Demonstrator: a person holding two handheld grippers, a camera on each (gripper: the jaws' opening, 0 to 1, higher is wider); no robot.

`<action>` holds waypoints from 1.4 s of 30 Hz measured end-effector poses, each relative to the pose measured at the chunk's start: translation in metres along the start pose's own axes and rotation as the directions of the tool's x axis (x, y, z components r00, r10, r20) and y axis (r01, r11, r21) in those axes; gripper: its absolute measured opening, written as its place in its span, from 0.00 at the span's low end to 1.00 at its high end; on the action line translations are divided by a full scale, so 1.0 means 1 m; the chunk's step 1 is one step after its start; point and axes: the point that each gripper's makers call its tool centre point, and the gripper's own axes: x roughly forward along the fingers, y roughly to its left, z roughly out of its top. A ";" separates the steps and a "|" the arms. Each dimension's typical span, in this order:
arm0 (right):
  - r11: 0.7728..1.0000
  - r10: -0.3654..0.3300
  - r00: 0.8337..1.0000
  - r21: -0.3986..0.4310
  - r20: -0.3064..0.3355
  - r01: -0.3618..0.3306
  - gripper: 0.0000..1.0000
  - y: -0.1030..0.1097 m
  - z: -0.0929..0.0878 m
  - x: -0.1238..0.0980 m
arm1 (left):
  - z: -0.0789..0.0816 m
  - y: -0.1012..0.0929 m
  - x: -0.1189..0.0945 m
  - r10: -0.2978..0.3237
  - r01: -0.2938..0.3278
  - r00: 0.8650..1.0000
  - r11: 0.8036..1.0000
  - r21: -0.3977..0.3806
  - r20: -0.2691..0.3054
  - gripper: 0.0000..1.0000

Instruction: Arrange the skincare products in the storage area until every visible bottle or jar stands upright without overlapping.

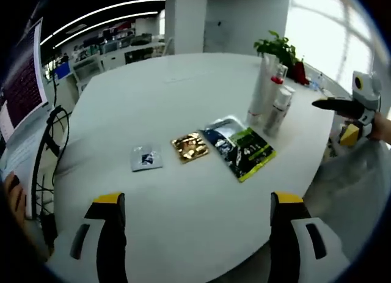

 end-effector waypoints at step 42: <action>0.998 -0.031 0.996 0.046 -0.088 0.036 0.98 -0.010 -0.020 0.005 | 0.003 0.093 0.094 0.100 -0.106 0.972 0.994 -0.013 -0.210 0.74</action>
